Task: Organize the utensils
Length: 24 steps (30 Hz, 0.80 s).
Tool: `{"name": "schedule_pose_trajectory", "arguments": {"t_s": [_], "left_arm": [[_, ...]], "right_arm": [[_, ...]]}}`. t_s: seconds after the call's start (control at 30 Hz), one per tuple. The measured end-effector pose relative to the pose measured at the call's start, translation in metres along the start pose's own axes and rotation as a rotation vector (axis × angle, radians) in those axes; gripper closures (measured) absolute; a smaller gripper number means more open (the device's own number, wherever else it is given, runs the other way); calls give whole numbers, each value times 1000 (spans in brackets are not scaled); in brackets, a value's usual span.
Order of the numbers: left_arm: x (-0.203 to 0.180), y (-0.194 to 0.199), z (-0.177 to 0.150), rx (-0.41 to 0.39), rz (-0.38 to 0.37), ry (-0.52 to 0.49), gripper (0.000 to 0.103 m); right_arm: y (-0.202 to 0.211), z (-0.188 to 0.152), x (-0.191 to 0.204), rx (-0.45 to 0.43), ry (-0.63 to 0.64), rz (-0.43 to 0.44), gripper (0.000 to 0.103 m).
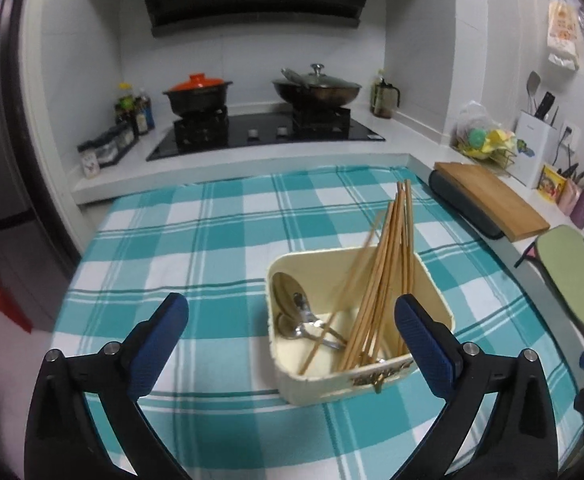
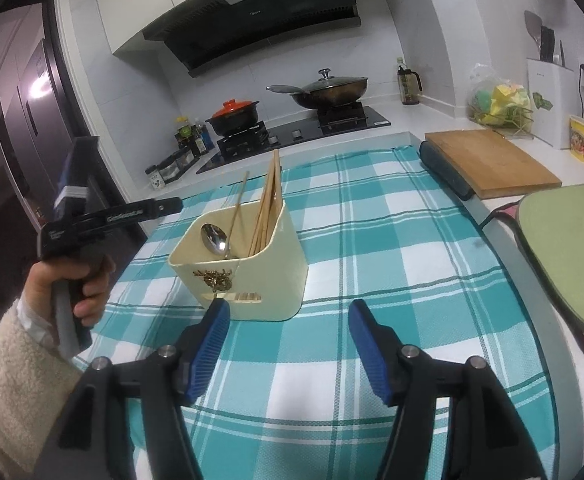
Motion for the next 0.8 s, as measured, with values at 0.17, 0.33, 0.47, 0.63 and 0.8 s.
{"name": "schedule_pose_trajectory", "arguments": {"t_s": [0.17, 0.33, 0.47, 0.63, 0.8], "left_arm": [[5, 39, -32, 44, 144, -16, 0], [4, 72, -65, 72, 161, 54, 1], [4, 86, -84, 102, 83, 139, 1], [6, 102, -92, 93, 70, 169, 1], [7, 110, -96, 100, 109, 153, 1]], "right_arm": [[-13, -6, 29, 23, 51, 5, 33], [-11, -2, 50, -35, 107, -66, 16], [-5, -1, 63, -78, 172, -152, 7], [1, -5, 74, -79, 184, -187, 1], [6, -10, 88, -68, 214, -180, 1]]}}
Point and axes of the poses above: each gripper's, at about its wrist camera, not at the fingertips, and y roughly against the way its jaws point, x to its left, z to its top, the point moved 10 cm from there along -y, roughly the way its jaws point, and after that the axes turned 12 degrees about -y, right-handed, at the moved point
